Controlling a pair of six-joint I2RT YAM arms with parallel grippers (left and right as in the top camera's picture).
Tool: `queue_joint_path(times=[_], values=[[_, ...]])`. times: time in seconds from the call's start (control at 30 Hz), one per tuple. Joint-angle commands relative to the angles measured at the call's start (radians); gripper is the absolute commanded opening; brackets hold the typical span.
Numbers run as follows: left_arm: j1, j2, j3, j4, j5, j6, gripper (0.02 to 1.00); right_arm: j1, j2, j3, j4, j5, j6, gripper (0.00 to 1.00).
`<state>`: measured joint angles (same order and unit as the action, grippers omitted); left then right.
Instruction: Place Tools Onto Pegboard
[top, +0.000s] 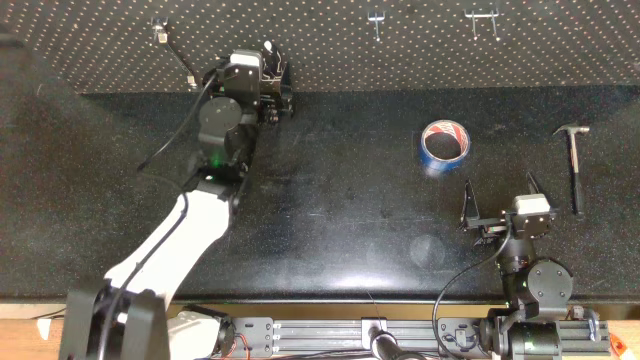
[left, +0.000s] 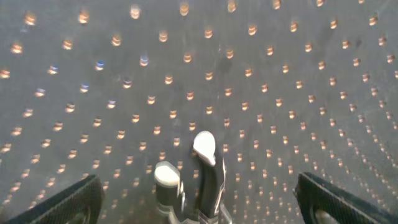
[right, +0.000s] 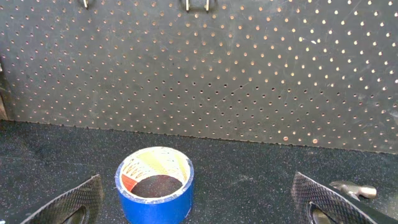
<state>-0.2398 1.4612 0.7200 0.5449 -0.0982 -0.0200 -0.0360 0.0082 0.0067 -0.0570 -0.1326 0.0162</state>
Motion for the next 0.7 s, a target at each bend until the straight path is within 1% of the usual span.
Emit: queue_joint_path(times=[0.03,0.13,0.17,0.27,0.37,0.53,0.6,0.7], values=[[0.034,-0.316,-0.174,-0.085,0.053,-0.009,0.996,0.005,-0.007,-0.003,-0.006,-0.013,-0.011,0.98],[0.113,-0.59,-0.385,-0.061,0.155,-0.009,0.996,0.005,-0.007,-0.003,-0.006,-0.013,-0.011,0.98],[0.135,-0.674,-0.443,-0.058,0.17,-0.01,0.996,0.005,-0.007,-0.003,-0.006,-0.013,-0.011,0.98],[0.168,-0.958,-0.609,-0.06,0.175,-0.009,0.998,0.005,-0.007,-0.003,-0.006,-0.013,-0.011,0.98],[0.169,-1.128,-0.708,-0.059,0.174,-0.009,0.996,0.005,-0.007,-0.003,-0.006,-0.013,-0.011,0.98],[0.181,-1.285,-0.715,-0.234,0.174,-0.009,0.996,0.005,-0.007,-0.003,-0.006,-0.013,-0.011,0.98],[0.183,-1.343,-0.715,-0.351,0.169,-0.008,0.996,0.005,-0.007,-0.003,-0.006,-0.013,-0.011,0.978],[0.228,-1.446,-0.715,-0.556,0.16,-0.009,0.996,0.005,-0.007,-0.003,-0.006,-0.013,-0.011,0.98]])
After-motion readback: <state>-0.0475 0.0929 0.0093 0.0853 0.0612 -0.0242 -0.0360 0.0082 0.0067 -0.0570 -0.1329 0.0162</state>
